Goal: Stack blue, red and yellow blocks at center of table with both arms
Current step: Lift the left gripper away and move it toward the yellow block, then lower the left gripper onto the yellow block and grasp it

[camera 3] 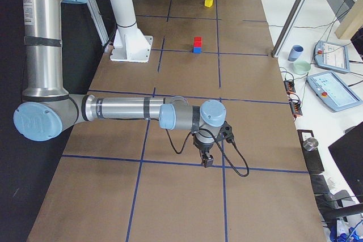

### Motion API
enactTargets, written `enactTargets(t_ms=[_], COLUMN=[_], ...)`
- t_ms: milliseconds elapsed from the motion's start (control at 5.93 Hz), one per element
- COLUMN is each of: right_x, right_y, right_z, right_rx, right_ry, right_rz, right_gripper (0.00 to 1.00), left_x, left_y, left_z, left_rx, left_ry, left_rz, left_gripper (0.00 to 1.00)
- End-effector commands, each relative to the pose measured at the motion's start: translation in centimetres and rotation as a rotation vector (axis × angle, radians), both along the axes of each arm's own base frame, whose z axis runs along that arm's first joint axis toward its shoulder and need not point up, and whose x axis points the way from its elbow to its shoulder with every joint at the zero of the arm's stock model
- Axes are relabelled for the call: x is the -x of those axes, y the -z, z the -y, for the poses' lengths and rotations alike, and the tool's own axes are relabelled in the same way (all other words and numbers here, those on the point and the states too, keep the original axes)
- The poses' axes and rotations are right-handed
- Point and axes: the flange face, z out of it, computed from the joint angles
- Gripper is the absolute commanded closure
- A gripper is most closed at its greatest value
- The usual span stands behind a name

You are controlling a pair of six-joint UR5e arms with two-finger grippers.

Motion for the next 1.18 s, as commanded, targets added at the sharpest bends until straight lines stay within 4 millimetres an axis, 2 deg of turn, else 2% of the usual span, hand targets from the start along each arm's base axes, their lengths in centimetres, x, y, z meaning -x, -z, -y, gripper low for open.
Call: enactTargets(t_ms=[0, 506, 675, 1012], right_x=[0.0, 0.0, 0.0, 0.0], right_y=[-0.1, -0.3, -0.3, -2.3], right_z=[-0.2, -0.3, -0.3, -0.2], right_rx=[0.001, 0.005, 0.004, -0.018], right_ry=[0.001, 0.002, 0.001, 0.0], right_rz=[0.0, 0.0, 0.0, 0.001], right_gripper=[0.0, 0.0, 0.0, 0.0], left_x=[0.6, 0.0, -0.8, -4.3], left_y=[-6.3, -5.9, -6.0, -6.2], left_z=[-0.2, -0.1, -0.4, -1.8], left_rx=[-0.017, 0.071, 0.074, 0.111], left_ry=[0.002, 0.087, 0.074, 0.044], left_rz=[-0.018, -0.026, -0.024, -0.019], left_gripper=[0.0, 0.0, 0.0, 0.0])
